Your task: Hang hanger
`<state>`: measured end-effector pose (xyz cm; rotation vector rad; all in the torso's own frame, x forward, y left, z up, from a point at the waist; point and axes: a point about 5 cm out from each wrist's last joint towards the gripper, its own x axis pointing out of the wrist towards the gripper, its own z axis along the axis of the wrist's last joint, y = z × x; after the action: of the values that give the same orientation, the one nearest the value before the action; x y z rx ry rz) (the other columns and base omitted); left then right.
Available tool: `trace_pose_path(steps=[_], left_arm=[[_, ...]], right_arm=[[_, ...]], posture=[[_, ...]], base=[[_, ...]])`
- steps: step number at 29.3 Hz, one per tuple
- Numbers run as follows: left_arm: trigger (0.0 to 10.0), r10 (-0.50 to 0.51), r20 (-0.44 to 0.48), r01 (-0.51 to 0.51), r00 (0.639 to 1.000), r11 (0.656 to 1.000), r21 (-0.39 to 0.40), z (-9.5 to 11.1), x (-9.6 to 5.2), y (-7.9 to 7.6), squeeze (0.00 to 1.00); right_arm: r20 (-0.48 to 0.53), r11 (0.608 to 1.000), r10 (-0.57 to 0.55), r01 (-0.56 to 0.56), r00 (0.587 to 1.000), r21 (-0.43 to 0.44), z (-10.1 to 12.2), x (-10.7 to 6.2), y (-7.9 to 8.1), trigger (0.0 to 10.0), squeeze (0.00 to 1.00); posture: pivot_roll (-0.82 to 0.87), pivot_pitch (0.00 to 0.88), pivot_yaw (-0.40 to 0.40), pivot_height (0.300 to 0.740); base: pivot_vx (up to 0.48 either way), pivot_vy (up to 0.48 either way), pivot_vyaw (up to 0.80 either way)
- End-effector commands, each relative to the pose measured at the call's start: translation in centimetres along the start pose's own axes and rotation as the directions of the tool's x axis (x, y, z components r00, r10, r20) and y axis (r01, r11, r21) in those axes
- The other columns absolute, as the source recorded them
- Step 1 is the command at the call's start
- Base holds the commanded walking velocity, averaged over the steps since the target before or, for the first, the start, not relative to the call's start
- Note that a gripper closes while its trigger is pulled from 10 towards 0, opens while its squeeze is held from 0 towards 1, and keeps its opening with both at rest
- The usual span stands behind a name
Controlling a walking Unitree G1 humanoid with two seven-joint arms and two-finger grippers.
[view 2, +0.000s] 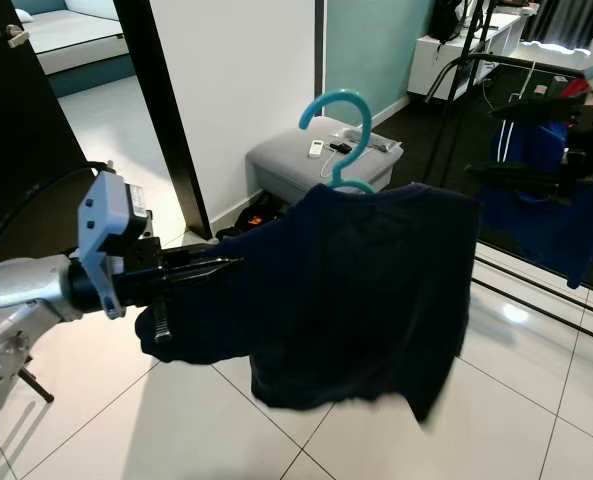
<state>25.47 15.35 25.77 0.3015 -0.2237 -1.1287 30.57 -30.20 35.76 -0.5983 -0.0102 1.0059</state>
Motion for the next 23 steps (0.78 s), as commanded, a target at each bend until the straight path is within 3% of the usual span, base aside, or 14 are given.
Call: trace_pose_path(steps=[1, 2, 4, 9, 16, 18, 20, 23], left_arm=[[0.0, -0.030, 0.024, 0.029, 0.999, 0.999, 0.031, 0.9, 0.1, -0.1, 0.00], [0.0, -0.030, 0.024, 0.029, 0.999, 0.999, 0.031, 0.9, 0.1, -0.1, 0.00], [0.0, -0.054, 0.029, 0.053, 0.998, 0.998, 0.033, 0.9, 0.6, -0.4, 0.00], [0.0, -0.086, 0.036, 0.085, 0.996, 0.996, 0.030, 1.0, 1.0, -0.7, 0.00], [0.0, -0.105, 0.038, 0.104, 0.994, 0.994, 0.032, 1.1, 1.2, -0.9, 0.00], [0.0, -0.129, 0.032, 0.128, 0.991, 0.991, 0.034, 1.1, 1.5, -1.2, 0.00], [0.0, -0.135, 0.031, 0.134, 0.990, 0.990, 0.034, 1.0, 1.6, -1.3, 0.00], [0.0, -0.163, 0.033, 0.162, 0.986, 0.986, 0.027, 0.8, 2.3, -1.7, 0.00]], right_arm=[[0.007, 0.995, 0.092, -0.093, 0.996, 0.023, -0.2, 1.1, 0.8, 10.0, 0.00], [0.007, 0.995, 0.092, -0.093, 0.996, 0.023, -0.2, 1.1, 0.8, 10.0, 0.00], [0.058, 0.974, 0.218, -0.221, 0.974, 0.058, 0.0, 2.7, 2.1, 10.0, 0.00], [0.102, 0.938, 0.327, -0.336, 0.939, 0.086, 0.1, 4.3, 3.5, 10.0, 0.00], [0.138, 0.936, 0.328, -0.341, 0.934, 0.086, 0.4, 4.8, 3.4, 10.0, 0.00], [0.254, 0.942, 0.289, -0.322, 0.923, 0.096, 1.6, 4.9, 2.6, 10.0, 0.00], [0.296, 0.942, 0.278, -0.320, 0.914, 0.103, 2.0, 4.9, 2.4, 10.0, 0.00], [0.458, 0.906, 0.312, -0.406, 0.832, 0.120, 4.0, 5.6, 3.1, 10.0, 0.00]], posture=[[-0.08, 0.000, -0.030, 0.740], [-0.08, 0.000, -0.030, 0.740], [-0.08, 0.000, -0.029, 0.740], [-0.08, 0.000, -0.030, 0.740], [-0.08, 0.000, -0.029, 0.740], [-0.08, 0.000, -0.031, 0.740], [-0.08, 0.000, -0.031, 0.740], [-0.09, 0.000, -0.026, 0.740]], base=[[0.000, 0.000, 0.00], [0.000, 0.000, 0.00], [0.000, 0.000, 0.00], [0.000, 0.000, 0.00], [0.000, 0.000, 0.00], [0.000, 0.000, 0.00], [0.000, 0.000, 0.00], [0.000, 0.000, 0.00]])
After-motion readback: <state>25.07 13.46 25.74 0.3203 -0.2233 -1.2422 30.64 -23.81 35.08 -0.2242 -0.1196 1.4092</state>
